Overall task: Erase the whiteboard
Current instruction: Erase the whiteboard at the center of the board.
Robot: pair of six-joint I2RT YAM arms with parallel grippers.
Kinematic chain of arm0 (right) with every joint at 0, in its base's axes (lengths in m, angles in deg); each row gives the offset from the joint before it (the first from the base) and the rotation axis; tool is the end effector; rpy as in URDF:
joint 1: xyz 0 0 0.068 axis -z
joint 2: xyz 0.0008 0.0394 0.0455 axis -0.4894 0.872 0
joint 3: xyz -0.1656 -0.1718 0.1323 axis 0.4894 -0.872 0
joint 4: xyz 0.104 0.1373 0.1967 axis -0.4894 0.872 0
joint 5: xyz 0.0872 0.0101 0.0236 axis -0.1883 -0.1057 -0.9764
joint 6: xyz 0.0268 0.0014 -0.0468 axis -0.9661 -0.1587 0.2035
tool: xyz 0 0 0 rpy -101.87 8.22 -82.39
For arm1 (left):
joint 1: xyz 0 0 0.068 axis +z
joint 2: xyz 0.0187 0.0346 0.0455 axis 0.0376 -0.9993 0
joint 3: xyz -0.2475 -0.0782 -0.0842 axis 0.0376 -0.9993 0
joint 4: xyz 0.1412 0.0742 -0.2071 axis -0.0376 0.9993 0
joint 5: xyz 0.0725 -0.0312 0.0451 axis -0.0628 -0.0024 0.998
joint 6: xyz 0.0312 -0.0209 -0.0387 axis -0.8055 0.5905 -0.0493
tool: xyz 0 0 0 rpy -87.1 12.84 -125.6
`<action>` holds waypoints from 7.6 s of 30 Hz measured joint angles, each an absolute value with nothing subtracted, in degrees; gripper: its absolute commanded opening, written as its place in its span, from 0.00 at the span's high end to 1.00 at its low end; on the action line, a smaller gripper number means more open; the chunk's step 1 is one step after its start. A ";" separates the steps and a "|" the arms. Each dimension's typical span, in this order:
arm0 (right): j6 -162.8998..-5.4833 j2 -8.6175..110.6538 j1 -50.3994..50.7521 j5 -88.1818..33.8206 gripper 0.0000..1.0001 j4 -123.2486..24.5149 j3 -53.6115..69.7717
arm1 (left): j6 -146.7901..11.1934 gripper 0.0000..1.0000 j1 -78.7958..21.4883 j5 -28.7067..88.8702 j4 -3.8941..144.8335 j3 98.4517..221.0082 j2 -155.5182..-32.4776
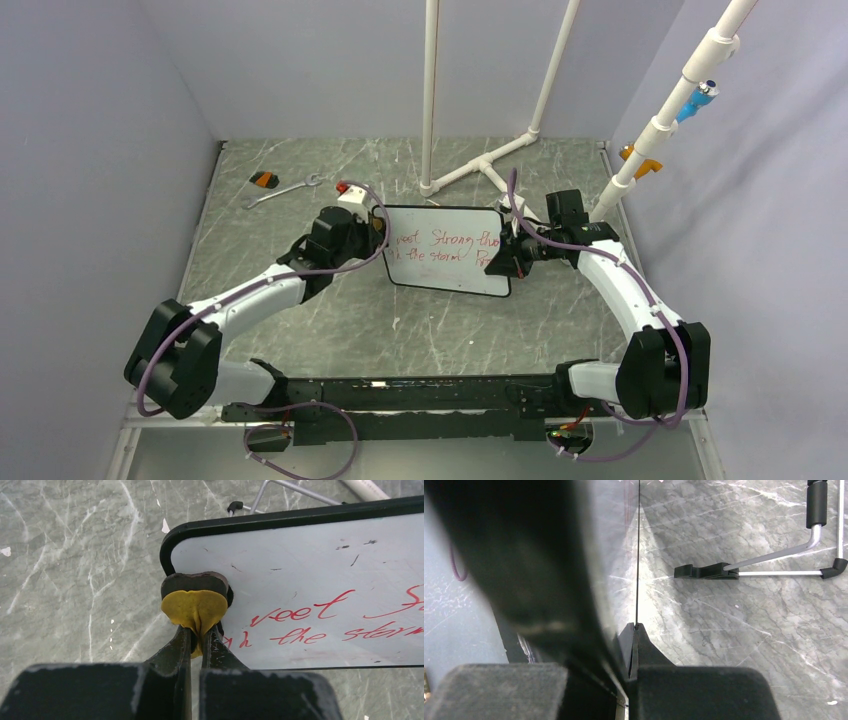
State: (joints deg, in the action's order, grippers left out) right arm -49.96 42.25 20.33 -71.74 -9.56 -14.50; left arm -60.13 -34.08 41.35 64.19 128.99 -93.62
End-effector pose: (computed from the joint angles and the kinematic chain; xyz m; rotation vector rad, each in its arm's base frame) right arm 0.2319 0.0653 0.2582 -1.0087 2.0903 1.0127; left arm 0.2454 -0.1507 0.2364 0.1922 2.0393 -0.5127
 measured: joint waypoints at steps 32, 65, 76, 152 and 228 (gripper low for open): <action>-49.30 42.29 20.68 -71.70 1.00 -9.73 -14.50 | -54.38 1.00 -38.88 33.06 45.79 123.24 -94.80; -50.46 42.38 20.70 -71.61 1.00 -9.76 -14.50 | -57.14 1.00 -44.50 41.52 53.81 127.74 -96.76; -50.42 42.38 20.68 -71.48 1.00 -10.28 -14.50 | -55.50 1.00 -44.52 53.17 62.25 130.87 -96.70; -51.14 44.48 18.93 -71.35 1.00 -11.40 -13.32 | -59.02 1.00 -43.85 42.29 67.27 135.42 -97.22; -50.37 45.25 17.60 -70.54 1.00 -14.08 -13.29 | -53.38 1.00 -43.85 52.65 65.02 131.48 -95.74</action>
